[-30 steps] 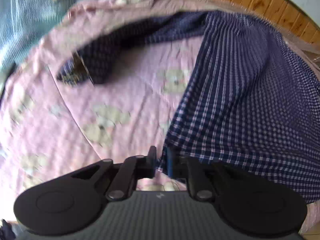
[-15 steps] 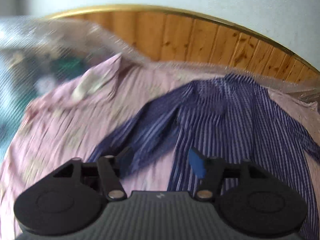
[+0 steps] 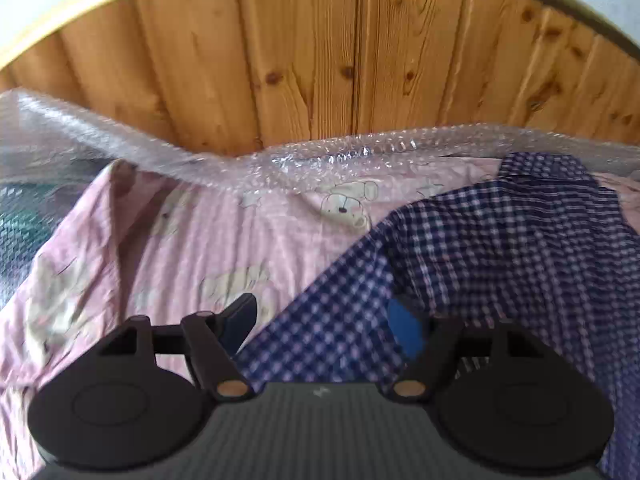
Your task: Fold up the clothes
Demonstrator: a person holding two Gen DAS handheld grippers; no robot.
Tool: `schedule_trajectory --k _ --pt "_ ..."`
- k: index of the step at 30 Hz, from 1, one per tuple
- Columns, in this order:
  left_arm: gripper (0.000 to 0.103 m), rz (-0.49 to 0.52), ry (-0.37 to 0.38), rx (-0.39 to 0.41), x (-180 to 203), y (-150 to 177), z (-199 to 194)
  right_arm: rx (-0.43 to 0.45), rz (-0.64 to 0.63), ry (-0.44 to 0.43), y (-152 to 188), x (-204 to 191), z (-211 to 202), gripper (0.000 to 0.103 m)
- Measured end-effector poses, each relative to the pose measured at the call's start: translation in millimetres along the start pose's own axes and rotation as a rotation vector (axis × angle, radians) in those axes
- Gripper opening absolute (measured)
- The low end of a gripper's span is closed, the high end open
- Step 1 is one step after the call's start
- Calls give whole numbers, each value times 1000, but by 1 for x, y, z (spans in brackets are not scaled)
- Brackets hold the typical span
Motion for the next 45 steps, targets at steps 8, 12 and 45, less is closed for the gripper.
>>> schedule_trajectory --k 8,12,45 --pt "65 59 65 -29 31 -12 61 -1 -62 -73 -11 -6 48 72" --pt "10 89 55 28 32 -14 64 -23 5 -134 -16 -13 45 0" --pt "21 72 11 58 64 -53 85 31 24 55 -34 21 39 17"
Point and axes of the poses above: each gripper's, at about its wrist camera, not at the fingertips, and z roughly the way its jaws point, x to its right, y to its underside, the point moved 10 cm from there along z, roughly the way its jaws point, and after that the axes turned 12 degrees about -y, right-handed, at the moved point
